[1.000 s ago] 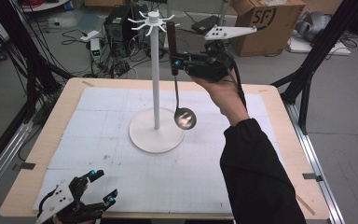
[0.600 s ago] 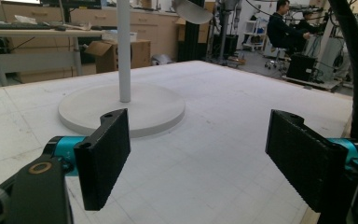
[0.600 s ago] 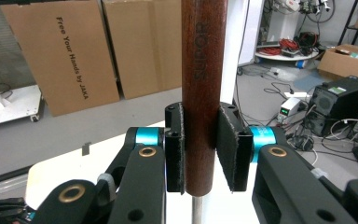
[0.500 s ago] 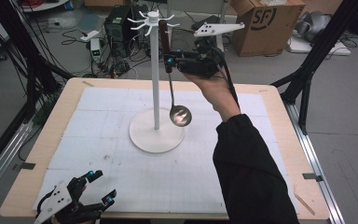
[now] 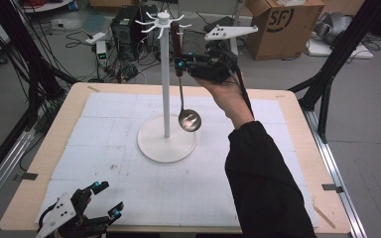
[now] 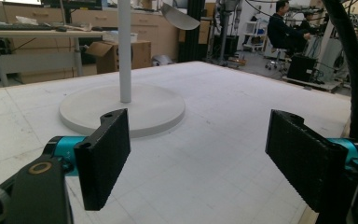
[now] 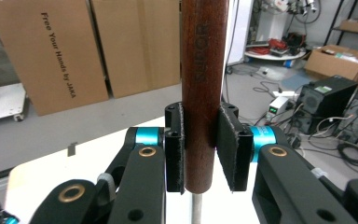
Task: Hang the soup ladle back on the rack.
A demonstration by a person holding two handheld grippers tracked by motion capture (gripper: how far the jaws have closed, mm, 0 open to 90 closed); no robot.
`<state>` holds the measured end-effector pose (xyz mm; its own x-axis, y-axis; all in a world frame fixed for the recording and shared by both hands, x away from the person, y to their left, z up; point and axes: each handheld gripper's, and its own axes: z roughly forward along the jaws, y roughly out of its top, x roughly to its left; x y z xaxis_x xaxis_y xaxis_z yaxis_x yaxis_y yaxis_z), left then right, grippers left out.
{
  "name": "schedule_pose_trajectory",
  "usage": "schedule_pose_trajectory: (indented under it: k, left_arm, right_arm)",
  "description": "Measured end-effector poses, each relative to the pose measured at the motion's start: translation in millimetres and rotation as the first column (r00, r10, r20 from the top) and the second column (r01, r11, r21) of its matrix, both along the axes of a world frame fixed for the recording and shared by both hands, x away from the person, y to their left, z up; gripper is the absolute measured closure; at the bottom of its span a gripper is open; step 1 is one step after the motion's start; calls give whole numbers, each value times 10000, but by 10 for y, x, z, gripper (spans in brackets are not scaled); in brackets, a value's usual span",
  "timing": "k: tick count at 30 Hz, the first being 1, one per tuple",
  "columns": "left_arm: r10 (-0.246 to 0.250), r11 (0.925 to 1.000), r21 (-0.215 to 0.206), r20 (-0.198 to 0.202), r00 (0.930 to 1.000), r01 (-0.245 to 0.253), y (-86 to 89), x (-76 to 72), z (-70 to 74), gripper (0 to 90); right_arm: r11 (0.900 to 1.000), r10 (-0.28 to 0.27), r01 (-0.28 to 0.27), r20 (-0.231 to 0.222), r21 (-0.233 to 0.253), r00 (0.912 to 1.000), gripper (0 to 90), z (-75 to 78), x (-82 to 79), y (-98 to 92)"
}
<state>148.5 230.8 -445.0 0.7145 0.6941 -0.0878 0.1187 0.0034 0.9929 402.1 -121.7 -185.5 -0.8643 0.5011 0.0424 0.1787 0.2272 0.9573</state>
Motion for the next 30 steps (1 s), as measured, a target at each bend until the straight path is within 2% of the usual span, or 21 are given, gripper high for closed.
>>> schedule_pose_trajectory:
  k: [9, 10, 12, 13, 16, 18, 19, 21, 24, 30]
  left_arm:
    - [19, 10000, 38, 13, 10000, -19, 3, -8, 1, 225]
    - [24, 10000, 46, 19, 10000, -24, 3, -8, 1, 225]
    - [31, 10000, 58, 23, 10000, -31, 4, -9, 1, 225]
    - [28, 10000, 38, 12, 10000, -28, 2, -10, 0, 225]
    - [16, 10000, 44, 15, 10000, -16, -2, -14, 0, 225]
    - [9, 10000, 44, 6, 10000, -9, -3, -16, 1, 225]
    - [8, 10000, 58, 6, 10000, -8, -4, -16, 1, 225]
    - [-10, 10000, 68, 20, 10000, 10, -9, -17, 1, 224]
    - [-14, 10000, 67, 35, 10000, 13, -19, -20, 2, 224]
    - [-6, 9999, 118, 41, 10000, 5, -27, -20, 4, 224]
  right_arm:
    - [9993, -243, 249, 202, -291, 9995, 721, -2, -39, 37]
    - [9994, -198, 205, 219, -280, 9996, 703, -4, -43, 38]
    - [9997, -60, 67, 258, -256, 9996, 599, 1, -54, 38]
    - [9997, -138, 143, 258, -207, 9996, 573, 5, -65, 39]
    - [9998, -42, 49, 300, -209, 9995, 570, 8, -95, 30]
    - [9999, -34, 37, 233, -116, 9997, 481, -9, -114, 13]
    - [9997, -217, 219, 143, -107, 9997, 424, -24, -134, -1]
    - [9995, -316, 318, 150, -86, 9994, 426, -83, -183, -57]
    - [9984, -550, 551, 114, -113, 9984, 340, -183, -278, -151]
    - [9974, -727, 727, 67, -3, 9973, 273, -415, -525, -407]
